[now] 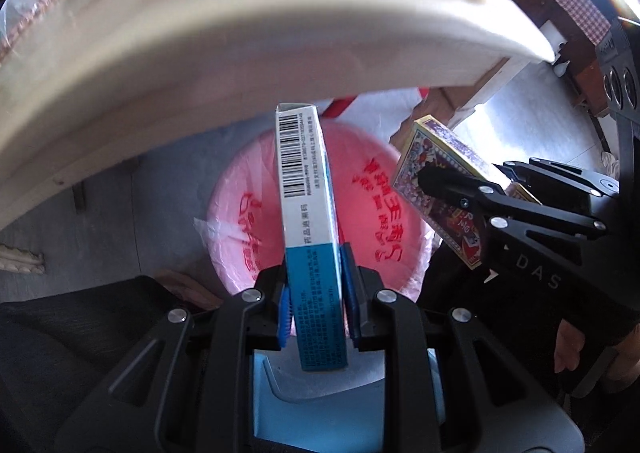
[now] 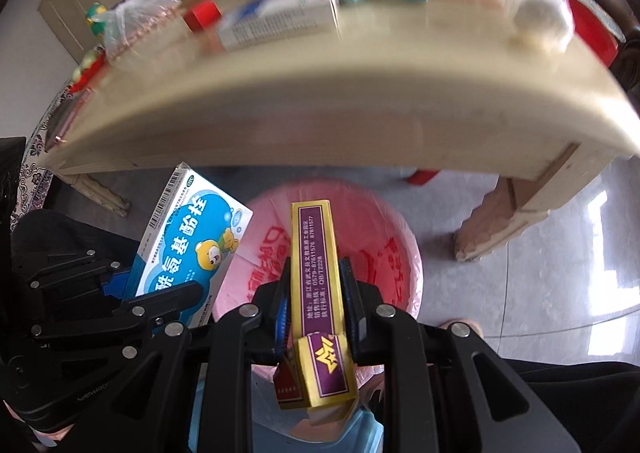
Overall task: Collect trash
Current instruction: 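Open the left tool and the right tool, dropping both boxes into the bin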
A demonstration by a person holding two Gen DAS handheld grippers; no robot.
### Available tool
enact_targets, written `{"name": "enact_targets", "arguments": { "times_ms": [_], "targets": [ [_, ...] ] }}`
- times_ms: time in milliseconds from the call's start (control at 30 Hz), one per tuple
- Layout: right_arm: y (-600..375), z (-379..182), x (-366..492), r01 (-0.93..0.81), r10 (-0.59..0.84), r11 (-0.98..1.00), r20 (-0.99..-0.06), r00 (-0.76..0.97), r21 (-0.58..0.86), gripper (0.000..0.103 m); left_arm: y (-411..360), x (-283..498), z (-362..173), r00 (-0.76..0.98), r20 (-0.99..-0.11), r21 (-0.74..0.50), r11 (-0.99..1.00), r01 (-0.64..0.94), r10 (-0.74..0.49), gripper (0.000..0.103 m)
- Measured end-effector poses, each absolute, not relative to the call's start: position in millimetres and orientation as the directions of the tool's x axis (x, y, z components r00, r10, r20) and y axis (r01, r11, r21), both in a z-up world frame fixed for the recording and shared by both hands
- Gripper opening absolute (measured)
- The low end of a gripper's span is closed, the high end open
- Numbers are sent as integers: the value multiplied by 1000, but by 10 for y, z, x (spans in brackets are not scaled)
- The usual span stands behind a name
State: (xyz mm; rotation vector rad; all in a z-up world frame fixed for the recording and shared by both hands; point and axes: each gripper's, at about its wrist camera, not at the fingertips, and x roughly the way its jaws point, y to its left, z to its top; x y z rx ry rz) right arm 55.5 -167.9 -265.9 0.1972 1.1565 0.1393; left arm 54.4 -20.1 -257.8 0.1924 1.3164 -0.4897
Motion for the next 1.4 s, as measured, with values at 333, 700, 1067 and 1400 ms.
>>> {"name": "enact_targets", "arguments": {
  "times_ms": [333,700,1067,1400],
  "targets": [
    [-1703,-3254,789,10,234,969,-935,268,246,22,-362,844,-3108,32,-979,-172,897,406,-202,22],
    [-1705,-3803,969,19,251,967,-959,134,256,22,-512,1089,-3672,-75,-986,-164,920,356,-146,22],
    [-1691,-3846,976,20,274,960,-954,118,279,23,-440,1126,-3856,-109,-987,-150,937,315,-122,26],
    [-1788,-3850,997,64,220,971,-967,129,230,44,-332,1167,-3798,-110,-988,-139,947,291,-111,56]
  ]
}}
